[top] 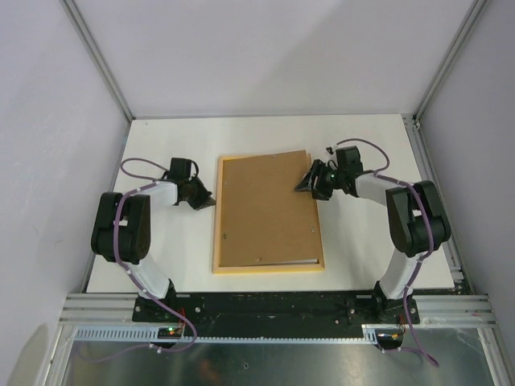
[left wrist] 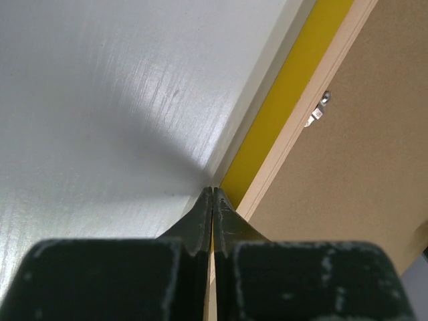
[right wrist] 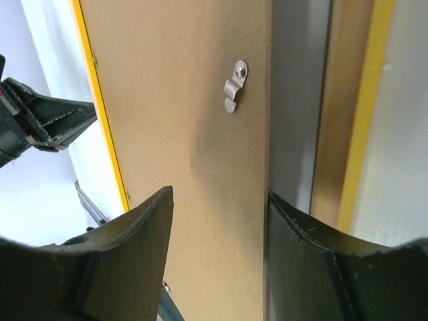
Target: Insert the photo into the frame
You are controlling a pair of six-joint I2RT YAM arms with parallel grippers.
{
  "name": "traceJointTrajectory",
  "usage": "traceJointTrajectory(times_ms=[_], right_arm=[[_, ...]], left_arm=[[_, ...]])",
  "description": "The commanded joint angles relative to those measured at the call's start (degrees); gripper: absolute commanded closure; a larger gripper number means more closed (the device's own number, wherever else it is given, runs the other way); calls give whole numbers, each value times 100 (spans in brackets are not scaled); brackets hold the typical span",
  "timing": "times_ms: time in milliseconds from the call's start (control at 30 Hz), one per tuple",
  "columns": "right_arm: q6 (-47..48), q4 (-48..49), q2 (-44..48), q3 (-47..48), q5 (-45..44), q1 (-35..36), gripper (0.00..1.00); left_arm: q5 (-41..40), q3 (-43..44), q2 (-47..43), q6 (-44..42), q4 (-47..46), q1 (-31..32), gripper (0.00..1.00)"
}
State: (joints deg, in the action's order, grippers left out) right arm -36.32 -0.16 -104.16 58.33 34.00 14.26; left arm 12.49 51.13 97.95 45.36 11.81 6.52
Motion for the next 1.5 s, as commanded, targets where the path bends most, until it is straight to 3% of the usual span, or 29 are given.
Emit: traceJointTrajectory(times_ms=[0,433,700,1100,1467], right_arm=[[430,-645,557,368,-446,-75,41],[1313,-2288,1599,347,-2373,-94,39],[1227,-2020,1679,-274,-2648,362,37],[957,-2075,1654,-541,-3855,939,55],[852,-2249,2183,-1126,-4183,1284,60]], left_arm=[[150,238,6,-148,-97,47,100],[192,153,-13,-172,-99,33,100],[172,92,-151,-200,-100,37,100],[174,67,-149,-221,-94,34,100],[209,58,-90,-186,-93,46,100]])
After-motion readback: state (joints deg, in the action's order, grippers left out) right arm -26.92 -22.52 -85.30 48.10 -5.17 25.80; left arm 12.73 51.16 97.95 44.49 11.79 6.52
